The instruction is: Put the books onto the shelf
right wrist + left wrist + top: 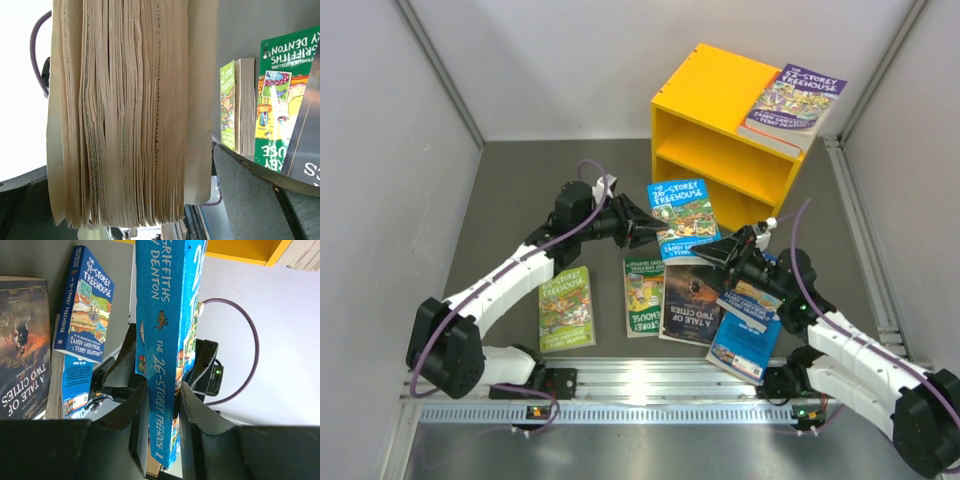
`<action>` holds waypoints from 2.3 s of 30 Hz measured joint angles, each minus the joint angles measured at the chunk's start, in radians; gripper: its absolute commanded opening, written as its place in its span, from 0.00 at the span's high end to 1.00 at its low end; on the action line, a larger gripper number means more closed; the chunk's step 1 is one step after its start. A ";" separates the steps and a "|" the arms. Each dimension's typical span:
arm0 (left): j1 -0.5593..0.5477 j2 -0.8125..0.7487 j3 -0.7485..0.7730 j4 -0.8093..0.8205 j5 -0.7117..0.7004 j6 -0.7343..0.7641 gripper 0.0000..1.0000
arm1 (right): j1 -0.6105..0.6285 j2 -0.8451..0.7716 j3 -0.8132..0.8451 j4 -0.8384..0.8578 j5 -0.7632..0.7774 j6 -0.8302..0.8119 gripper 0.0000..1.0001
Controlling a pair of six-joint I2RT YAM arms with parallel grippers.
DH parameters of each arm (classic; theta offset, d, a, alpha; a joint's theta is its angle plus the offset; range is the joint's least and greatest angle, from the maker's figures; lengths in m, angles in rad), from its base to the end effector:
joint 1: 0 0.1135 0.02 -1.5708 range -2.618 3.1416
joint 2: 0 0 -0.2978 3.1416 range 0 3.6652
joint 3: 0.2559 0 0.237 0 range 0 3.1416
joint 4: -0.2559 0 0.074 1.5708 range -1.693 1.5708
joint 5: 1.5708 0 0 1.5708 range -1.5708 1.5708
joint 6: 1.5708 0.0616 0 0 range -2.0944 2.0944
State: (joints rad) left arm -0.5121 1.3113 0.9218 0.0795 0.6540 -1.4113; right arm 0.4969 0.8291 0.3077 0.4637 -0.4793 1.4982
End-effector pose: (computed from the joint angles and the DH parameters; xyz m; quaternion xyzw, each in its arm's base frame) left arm 0.2392 -0.1775 0.3323 -0.1619 0.7713 -0.6063 0.1066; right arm 0.1411 0.1089 0.2635 0.1962 0.6979 0.6538 0.2166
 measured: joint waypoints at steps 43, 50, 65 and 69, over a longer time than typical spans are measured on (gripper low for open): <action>0.009 -0.023 0.148 -0.489 0.011 0.420 1.00 | 0.023 -0.141 0.041 -0.341 0.008 -0.181 0.66; 0.014 -0.013 0.148 -0.504 0.019 0.444 1.00 | 0.023 -0.122 0.056 -0.356 0.008 -0.192 0.92; -0.031 0.047 0.179 -0.616 -0.028 0.573 0.62 | 0.024 -0.215 0.129 -0.569 0.056 -0.280 1.00; -0.040 0.046 0.193 -0.610 -0.027 0.573 0.65 | 0.024 -0.223 0.238 -0.686 0.106 -0.351 1.00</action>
State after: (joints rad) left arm -0.5522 1.3575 1.1149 -0.5304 0.6270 -0.8379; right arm 0.5209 0.6064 0.5461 -0.2218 -0.3729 1.1477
